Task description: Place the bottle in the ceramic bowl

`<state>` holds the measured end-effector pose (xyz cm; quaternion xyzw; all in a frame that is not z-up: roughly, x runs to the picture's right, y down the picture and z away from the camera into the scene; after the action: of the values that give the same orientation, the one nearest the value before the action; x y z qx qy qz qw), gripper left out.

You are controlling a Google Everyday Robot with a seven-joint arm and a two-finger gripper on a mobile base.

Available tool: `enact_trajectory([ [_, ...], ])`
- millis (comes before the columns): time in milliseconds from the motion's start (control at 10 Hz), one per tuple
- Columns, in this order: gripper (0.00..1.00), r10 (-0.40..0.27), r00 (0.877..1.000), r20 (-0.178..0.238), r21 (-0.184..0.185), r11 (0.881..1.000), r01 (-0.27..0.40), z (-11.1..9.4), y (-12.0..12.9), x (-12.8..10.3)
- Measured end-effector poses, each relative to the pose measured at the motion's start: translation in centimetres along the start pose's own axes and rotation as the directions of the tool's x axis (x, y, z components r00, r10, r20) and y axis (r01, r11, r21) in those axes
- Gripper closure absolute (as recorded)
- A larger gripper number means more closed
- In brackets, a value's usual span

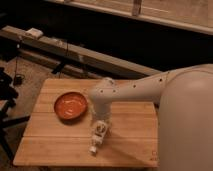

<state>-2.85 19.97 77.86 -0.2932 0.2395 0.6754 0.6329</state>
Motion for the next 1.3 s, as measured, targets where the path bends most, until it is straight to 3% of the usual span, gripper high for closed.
enact_trajectory([
  [600, 0.35, 0.023, 1.000, -0.015, 0.012, 1.000, -0.023, 2.2, -1.0, -0.6],
  [1000, 0.35, 0.007, 0.999, -0.049, 0.038, 0.999, -0.005, 3.9, -0.8, -0.9],
  [1100, 0.37, 0.006, 0.998, -0.061, 0.047, 0.999, -0.003, 4.1, -0.9, -0.9],
  [1300, 0.54, -0.002, 0.997, -0.082, 0.059, 0.998, 0.007, 4.3, -0.3, -0.9],
])
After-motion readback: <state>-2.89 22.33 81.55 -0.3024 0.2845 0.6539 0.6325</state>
